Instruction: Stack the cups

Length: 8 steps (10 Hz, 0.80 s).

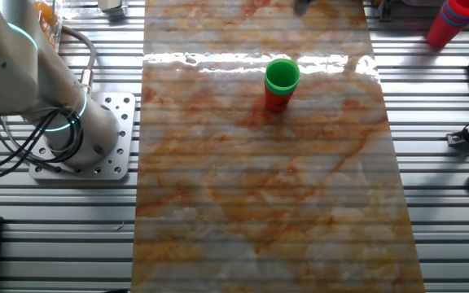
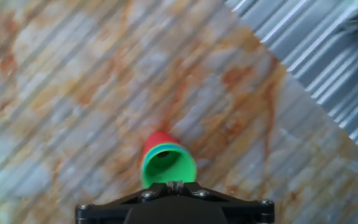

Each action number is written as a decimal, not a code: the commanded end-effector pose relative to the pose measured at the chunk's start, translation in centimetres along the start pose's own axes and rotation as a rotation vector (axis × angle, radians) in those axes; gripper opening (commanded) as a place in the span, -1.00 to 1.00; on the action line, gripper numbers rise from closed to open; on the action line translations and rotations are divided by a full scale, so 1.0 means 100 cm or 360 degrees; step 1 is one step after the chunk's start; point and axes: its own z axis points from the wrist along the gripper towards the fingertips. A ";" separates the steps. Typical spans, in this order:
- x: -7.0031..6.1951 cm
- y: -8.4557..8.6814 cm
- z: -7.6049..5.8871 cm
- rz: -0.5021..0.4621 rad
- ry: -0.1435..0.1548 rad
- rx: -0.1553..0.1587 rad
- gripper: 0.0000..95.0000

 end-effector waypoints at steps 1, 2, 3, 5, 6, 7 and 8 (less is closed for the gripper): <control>0.003 -0.050 0.014 0.0232 -0.0086 -0.0067 -1.00; 0.008 -0.080 0.038 0.0382 -0.0111 -0.0078 -1.00; 0.013 -0.094 0.051 0.0436 -0.0137 -0.0113 -1.00; 0.024 -0.115 0.072 0.0558 -0.0181 -0.0141 -1.00; 0.027 -0.123 0.076 0.0604 -0.0182 -0.0133 -1.00; 0.033 -0.128 0.081 0.0720 -0.0188 -0.0127 -1.00; 0.037 -0.132 0.085 0.0765 -0.0206 -0.0127 -1.00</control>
